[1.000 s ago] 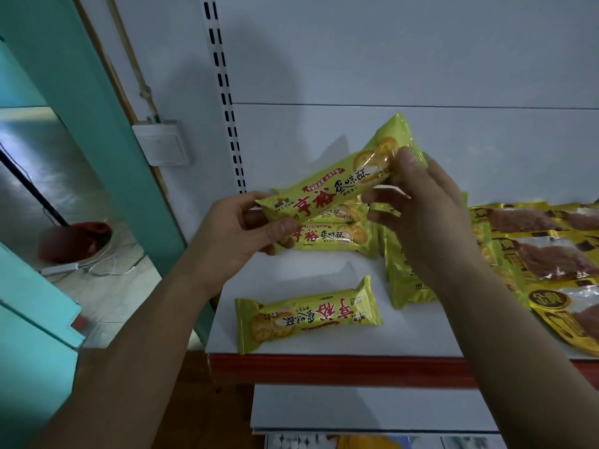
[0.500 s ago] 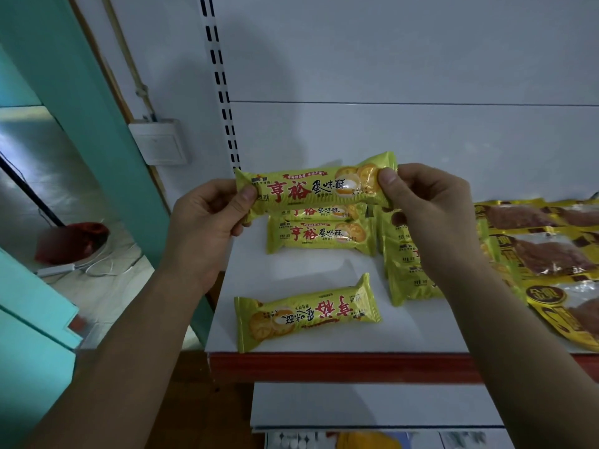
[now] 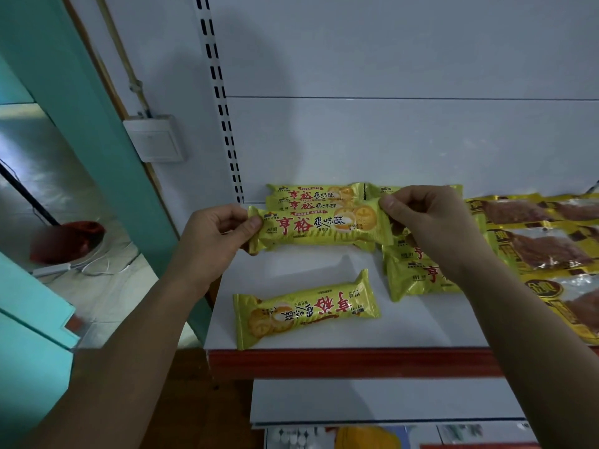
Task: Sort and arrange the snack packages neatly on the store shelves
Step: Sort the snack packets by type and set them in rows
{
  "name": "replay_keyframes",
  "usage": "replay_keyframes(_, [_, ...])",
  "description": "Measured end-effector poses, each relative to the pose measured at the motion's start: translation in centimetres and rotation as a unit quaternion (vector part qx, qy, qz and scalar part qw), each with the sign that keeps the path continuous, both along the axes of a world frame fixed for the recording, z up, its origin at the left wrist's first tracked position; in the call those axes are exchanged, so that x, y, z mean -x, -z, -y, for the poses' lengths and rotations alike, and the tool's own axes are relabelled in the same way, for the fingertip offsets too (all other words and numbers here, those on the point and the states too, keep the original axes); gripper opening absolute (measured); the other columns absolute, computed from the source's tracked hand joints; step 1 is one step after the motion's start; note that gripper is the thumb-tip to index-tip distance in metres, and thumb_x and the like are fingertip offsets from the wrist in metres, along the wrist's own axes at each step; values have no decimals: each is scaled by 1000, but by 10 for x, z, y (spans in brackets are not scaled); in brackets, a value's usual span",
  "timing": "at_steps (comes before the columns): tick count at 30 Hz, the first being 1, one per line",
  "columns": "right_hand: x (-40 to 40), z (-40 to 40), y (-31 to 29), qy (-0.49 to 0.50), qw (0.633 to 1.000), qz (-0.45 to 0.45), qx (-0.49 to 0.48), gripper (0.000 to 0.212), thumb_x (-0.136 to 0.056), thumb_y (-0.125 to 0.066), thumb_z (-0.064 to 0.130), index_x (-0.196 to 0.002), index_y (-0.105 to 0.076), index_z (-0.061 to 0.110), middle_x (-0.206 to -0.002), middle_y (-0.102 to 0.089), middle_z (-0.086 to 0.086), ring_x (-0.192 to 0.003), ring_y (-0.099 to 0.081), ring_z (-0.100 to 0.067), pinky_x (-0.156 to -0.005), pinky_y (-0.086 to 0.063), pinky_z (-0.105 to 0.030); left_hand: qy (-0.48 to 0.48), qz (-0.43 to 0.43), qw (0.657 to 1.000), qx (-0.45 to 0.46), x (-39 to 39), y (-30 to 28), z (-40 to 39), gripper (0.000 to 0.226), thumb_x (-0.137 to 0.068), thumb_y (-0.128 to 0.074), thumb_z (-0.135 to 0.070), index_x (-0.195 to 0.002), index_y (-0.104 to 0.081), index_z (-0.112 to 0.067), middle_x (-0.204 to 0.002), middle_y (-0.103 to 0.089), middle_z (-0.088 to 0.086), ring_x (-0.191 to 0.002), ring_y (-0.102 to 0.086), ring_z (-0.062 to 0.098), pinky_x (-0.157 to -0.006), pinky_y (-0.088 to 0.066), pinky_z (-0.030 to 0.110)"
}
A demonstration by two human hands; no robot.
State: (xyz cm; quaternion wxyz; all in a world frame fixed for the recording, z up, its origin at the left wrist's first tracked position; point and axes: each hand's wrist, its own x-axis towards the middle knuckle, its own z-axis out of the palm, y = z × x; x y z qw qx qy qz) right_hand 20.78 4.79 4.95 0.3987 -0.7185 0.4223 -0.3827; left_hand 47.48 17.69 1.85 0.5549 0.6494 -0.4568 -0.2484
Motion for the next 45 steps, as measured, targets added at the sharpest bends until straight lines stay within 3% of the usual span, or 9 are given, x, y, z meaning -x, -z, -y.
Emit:
replay_keyframes(4, [0,7,8,27,994,-89,58,8,-89,-76,19,-82,-74,22,-67,-70,4,-60,-63,-14,-55,-48,-24,-15,100,994,-33,-6,12,5,14,-95,-68,-17,-81,-72,-19,-70,-74,-2,-62,-70,12,-68,-57,30])
replay_keyframes(6, [-4,6,11,51,978,-168,109,11,-89,-75,17,-79,-71,22,-70,-68,10,-65,-62,-5,-55,-41,-11,-26,145,987,-56,-8,19,7,15,-95,-69,-20,-80,-72,-21,-68,-73,-5,-64,-71,12,-70,-57,33])
replay_keyframes(9, [-10,5,17,57,963,-218,146,10,-89,-74,14,-82,-71,21,-69,-59,19,-66,-54,4,-54,-36,-4,-44,217,972,-83,-8,25,8,14,-93,-71,-25,-79,-72,-25,-69,-72,-11,-67,-68,5,-66,-50,27])
replay_keyframes(16, [-10,1,28,59,945,-254,199,6,-86,-77,15,-87,-76,21,-73,-63,12,-65,-54,-6,-57,-35,-14,-40,300,945,-126,-2,22,7,13,-93,-71,-29,-83,-74,-21,-71,-68,-13,-68,-61,-3,-55,-35,15])
replay_keyframes(29, [-7,5,38,39,945,-246,214,18,-82,-76,7,-92,-74,21,-83,-67,10,-70,-49,-6,-66,-37,-24,6,275,953,-129,-5,24,9,19,-93,-70,-34,-74,-67,-32,-62,-61,-16,-62,-57,-6,-53,-32,17])
replay_keyframes(35, [1,-3,38,42,944,-204,255,20,-82,-76,8,-99,-72,19,-90,-64,10,-79,-52,-10,-72,-39,-26,-17,220,969,-110,-6,23,-1,14,-93,-68,-39,-103,-70,-30,-84,-69,-12,-80,-64,3,-68,-48,25])
replay_keyframes(38, [11,-20,37,-1,948,-174,266,16,-85,-70,12,-99,-72,20,-93,-68,12,-87,-57,-13,-75,-47,-32,-21,223,972,-65,-3,18,-27,8,-93,-65,-41,-96,-65,-34,-82,-68,-12,-79,-64,3,-64,-45,17])
replay_keyframes(42, [19,-44,41,-99,952,-159,244,32,-78,-55,27,-104,-72,25,-102,-66,21,-99,-54,-12,-82,-44,-29,45,199,979,-13,6,20,-67,31,-85,-57,-62,-93,-66,-34,-88,-68,-7,-82,-63,12,-64,-46,14])
replay_keyframes(45, [21,-57,50,-108,949,-175,240,42,-72,-55,20,-110,-69,30,-109,-62,23,-106,-51,-14,-84,-45,-44,80,256,962,-57,13,30,-80,53,-73,-60,-81,-105,-64,-38,-99,-66,-17,-99,-62,5,-76,-41,6])
